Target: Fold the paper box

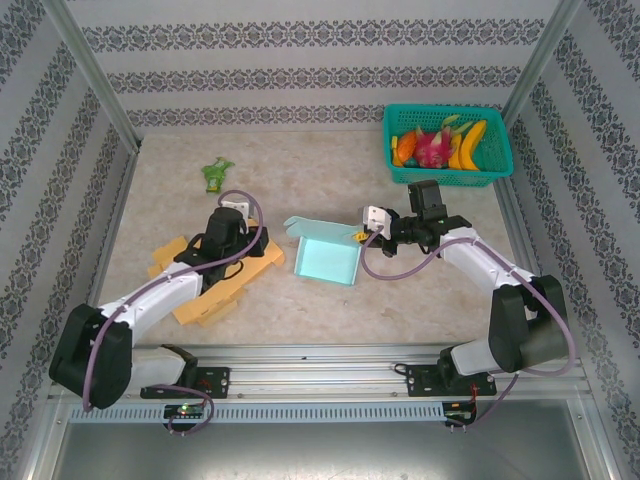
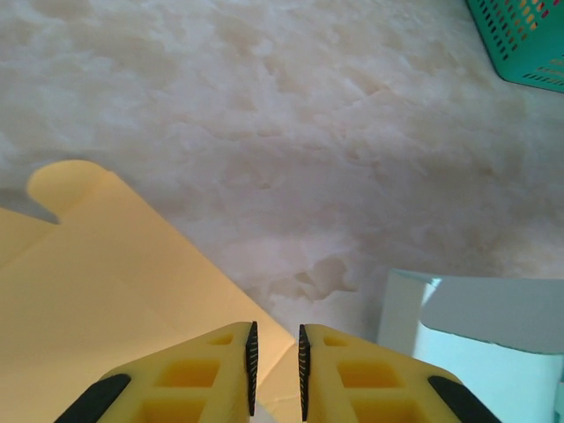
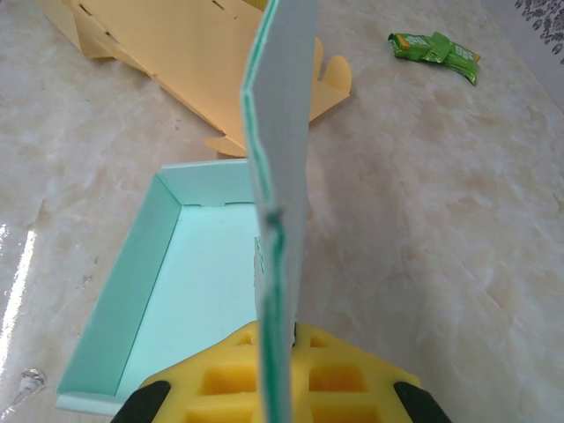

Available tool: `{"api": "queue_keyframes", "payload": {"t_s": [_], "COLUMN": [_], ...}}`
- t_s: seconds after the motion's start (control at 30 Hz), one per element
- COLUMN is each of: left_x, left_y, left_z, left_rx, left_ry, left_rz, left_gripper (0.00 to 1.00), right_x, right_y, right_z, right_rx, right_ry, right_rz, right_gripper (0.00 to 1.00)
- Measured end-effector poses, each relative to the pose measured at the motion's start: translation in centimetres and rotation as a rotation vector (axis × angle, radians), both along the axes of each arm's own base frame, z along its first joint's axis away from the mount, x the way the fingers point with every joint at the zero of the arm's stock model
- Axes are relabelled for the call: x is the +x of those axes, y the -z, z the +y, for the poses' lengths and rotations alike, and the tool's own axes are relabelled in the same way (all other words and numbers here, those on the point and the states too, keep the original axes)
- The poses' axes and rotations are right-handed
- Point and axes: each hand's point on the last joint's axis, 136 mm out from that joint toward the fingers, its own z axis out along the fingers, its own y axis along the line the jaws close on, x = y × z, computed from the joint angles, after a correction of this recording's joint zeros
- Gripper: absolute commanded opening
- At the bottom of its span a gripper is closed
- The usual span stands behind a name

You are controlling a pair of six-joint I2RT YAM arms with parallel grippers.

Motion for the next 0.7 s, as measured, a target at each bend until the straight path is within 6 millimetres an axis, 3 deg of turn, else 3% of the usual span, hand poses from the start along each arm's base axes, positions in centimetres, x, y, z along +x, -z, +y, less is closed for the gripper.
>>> {"api": "queue_keyframes", "payload": {"t_s": [0.23, 0.53, 0.7], "left_x": [0.3, -0.3, -0.4], "left_y": [1.6, 1.5, 1.7], "left_z": [-2.4, -7.0, -8.3], "left_rx": [-0.036, -0.035, -0.006], "left_ry": [0.052, 0.152, 0.161], "left_rz": [0.047, 0.037, 0.03], "left_gripper": [0.18, 0.16, 0.16], "right_x": [-0.2, 0.3, 0.1], "right_y": [0.4, 0.6, 1.2], "right_z": [0.0, -0.2, 0.3], "right_rx": [-0.002, -0.025, -0.076], "right_ry": [-0.002, 0.017, -0.009], "right_rz": [-0.001, -0.018, -0.069], "right_gripper": [0.0, 0.0, 0.01]}}
